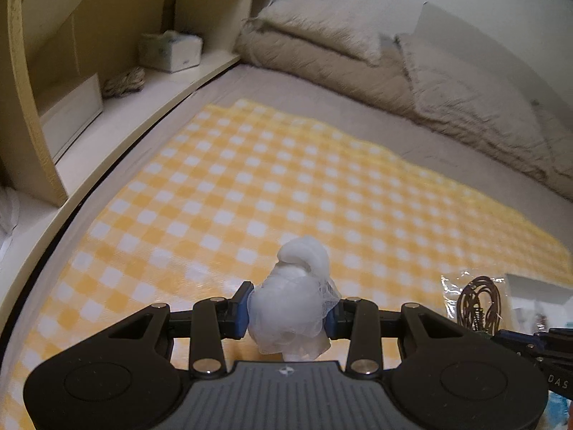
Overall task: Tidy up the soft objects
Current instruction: 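Lift the tissue and bagged brown cord with both grippers and carry them over the box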
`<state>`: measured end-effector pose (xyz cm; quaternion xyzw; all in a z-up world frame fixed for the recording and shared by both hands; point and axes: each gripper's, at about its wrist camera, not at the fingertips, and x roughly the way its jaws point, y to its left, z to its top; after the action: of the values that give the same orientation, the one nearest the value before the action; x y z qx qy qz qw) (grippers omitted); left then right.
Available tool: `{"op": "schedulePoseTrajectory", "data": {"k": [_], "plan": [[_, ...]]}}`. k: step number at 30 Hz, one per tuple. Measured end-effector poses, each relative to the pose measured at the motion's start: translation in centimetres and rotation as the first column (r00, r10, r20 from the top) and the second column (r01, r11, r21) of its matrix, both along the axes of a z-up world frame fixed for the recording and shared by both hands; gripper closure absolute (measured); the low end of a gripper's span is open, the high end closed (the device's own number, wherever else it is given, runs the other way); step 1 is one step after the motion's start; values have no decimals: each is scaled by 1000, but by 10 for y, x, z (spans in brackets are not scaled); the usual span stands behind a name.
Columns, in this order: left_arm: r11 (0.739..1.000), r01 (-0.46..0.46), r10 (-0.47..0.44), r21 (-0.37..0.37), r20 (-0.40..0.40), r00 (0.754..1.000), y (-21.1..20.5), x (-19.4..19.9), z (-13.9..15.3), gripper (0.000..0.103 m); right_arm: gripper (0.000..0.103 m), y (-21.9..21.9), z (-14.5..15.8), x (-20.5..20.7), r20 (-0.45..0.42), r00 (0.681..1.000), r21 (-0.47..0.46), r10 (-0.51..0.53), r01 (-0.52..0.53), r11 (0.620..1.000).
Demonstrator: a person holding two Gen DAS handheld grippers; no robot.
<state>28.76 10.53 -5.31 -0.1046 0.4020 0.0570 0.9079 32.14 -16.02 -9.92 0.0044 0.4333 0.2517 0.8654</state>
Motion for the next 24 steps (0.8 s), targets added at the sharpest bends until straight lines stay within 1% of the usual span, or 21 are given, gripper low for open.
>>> {"op": "schedulePoseTrajectory", "data": {"k": [5,9,12,16,20,24], "plan": [[998,54,-52,-25,62,997,-27,-7,18,63,94,-25,25,-13,53,999,23,-9,8,1000],[995,95,-90,-41,111,990,-53,-14,30,63,94,-53,44,-19,65,995,98,-69,63,993],[989,138,-130,-48,146,981,-74,-18,39,63,94,-69,55,-27,111,990,99,-93,82,992],[976,208,-194,-59,178,965,-107,-21,46,63,94,-96,68,-35,146,981,127,-130,112,986],[959,276,-259,-65,194,946,-141,-21,48,63,94,-127,77,-41,173,968,119,-180,161,980],[942,326,-306,-77,199,931,-171,-17,47,63,94,-155,80,-47,190,955,106,-229,212,972]]}}
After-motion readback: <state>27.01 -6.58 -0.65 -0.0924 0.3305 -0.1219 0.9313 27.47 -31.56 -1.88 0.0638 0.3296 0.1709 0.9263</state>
